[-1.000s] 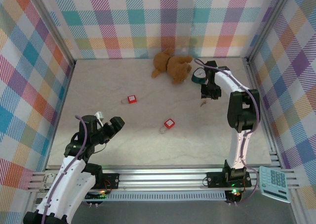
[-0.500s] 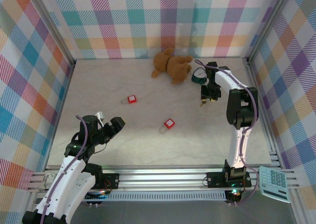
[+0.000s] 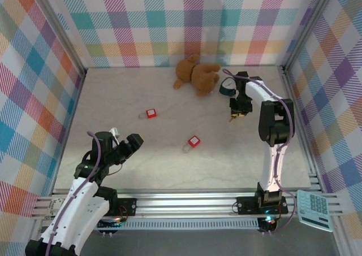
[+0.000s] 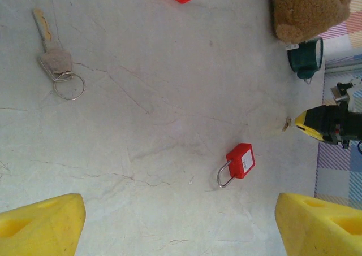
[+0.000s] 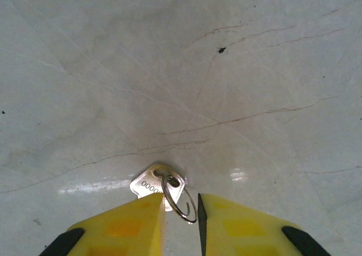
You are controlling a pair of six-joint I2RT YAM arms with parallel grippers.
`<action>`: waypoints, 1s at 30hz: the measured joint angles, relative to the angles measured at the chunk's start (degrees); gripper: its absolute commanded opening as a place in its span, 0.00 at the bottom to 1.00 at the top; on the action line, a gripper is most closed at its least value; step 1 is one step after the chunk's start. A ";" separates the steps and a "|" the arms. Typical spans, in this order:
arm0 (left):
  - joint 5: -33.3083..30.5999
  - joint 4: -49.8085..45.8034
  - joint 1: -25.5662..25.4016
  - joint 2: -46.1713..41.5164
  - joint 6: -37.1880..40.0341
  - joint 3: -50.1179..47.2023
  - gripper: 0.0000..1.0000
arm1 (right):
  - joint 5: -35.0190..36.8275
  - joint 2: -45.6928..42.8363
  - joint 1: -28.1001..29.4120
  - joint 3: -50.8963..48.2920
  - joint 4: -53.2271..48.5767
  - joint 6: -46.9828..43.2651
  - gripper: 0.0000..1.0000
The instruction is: Unlock with the key
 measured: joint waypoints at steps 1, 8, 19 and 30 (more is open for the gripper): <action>0.00 0.00 0.00 0.09 0.00 0.00 0.87 | 0.00 0.00 0.00 0.00 0.07 0.00 0.19; -0.02 0.00 0.00 0.37 0.00 0.00 0.87 | 0.00 0.00 0.00 -0.13 0.57 0.09 0.10; -0.02 0.07 -0.07 1.16 0.02 0.24 0.86 | -0.22 -3.19 0.26 -4.39 3.10 0.87 0.05; -3.58 -0.85 -4.44 7.85 3.91 6.23 0.90 | -0.39 -14.93 4.48 -10.82 5.60 2.40 0.04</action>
